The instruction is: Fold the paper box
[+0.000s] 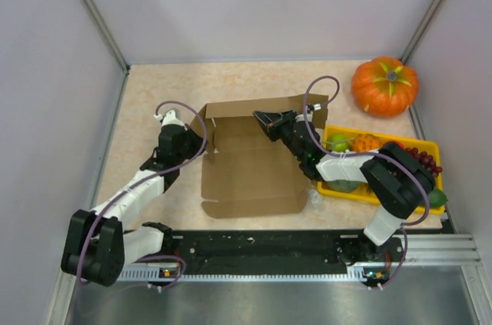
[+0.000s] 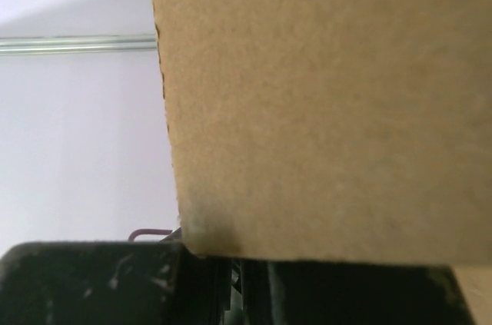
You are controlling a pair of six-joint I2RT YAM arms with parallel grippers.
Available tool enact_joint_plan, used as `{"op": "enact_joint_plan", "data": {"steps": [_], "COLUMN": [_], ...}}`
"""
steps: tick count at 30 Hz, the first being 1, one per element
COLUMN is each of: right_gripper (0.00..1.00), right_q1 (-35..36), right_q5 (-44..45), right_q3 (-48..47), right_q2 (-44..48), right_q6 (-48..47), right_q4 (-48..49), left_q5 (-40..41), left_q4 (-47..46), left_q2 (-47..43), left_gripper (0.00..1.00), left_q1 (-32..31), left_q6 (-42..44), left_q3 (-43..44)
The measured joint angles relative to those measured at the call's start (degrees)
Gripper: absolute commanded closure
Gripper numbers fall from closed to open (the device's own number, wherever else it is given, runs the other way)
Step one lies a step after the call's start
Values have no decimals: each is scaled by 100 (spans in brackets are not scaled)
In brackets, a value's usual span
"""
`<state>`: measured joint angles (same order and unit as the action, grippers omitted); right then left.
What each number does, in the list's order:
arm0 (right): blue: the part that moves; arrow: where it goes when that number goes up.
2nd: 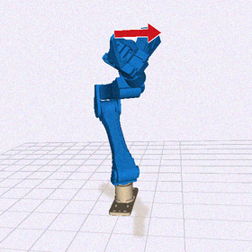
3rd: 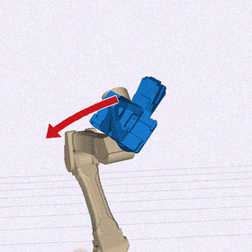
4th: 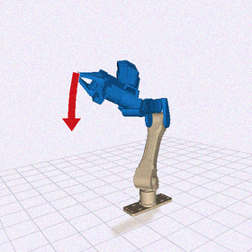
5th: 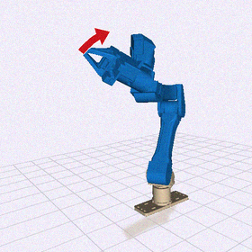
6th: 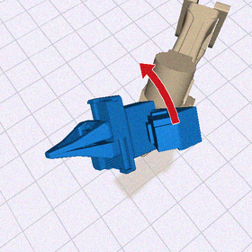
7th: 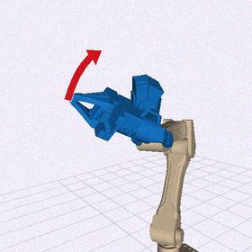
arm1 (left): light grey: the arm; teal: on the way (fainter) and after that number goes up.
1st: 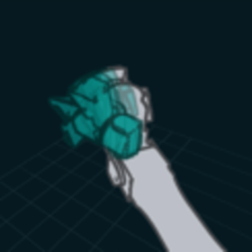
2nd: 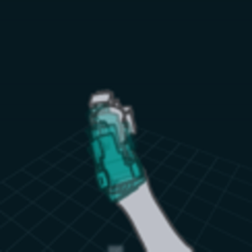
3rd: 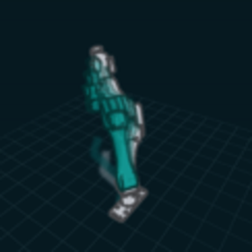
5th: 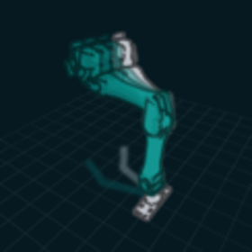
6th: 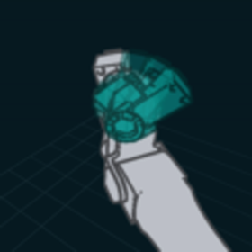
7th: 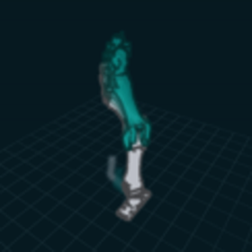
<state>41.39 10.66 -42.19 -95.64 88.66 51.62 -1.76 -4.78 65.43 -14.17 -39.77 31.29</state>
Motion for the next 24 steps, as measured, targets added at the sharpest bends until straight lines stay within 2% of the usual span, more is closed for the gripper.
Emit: {"op": "enact_joint_plan", "data": {"steps": [8,17,20,24], "right_gripper": [100,100,100,100], "right_q1": [20,-61,-109,-212], "right_q5": [197,208,114,-50], "right_q3": [470,964,1086,1110], "right_q2": [251,409,409,409], "right_q6": [-72,-367,-455,-573], "right_q4": [118,380,581,678], "left_q5": [866,920,769,520], "left_q4": [-431,-896,-914,-942], "left_q2": [59,144,48,-153], "left_gripper": [88,49,39,31], "left_q1": [-769,-994,-1003,-1003], "left_q6": [-42,7,101,203], "left_q3": [-168,-428,-501,-516]}}
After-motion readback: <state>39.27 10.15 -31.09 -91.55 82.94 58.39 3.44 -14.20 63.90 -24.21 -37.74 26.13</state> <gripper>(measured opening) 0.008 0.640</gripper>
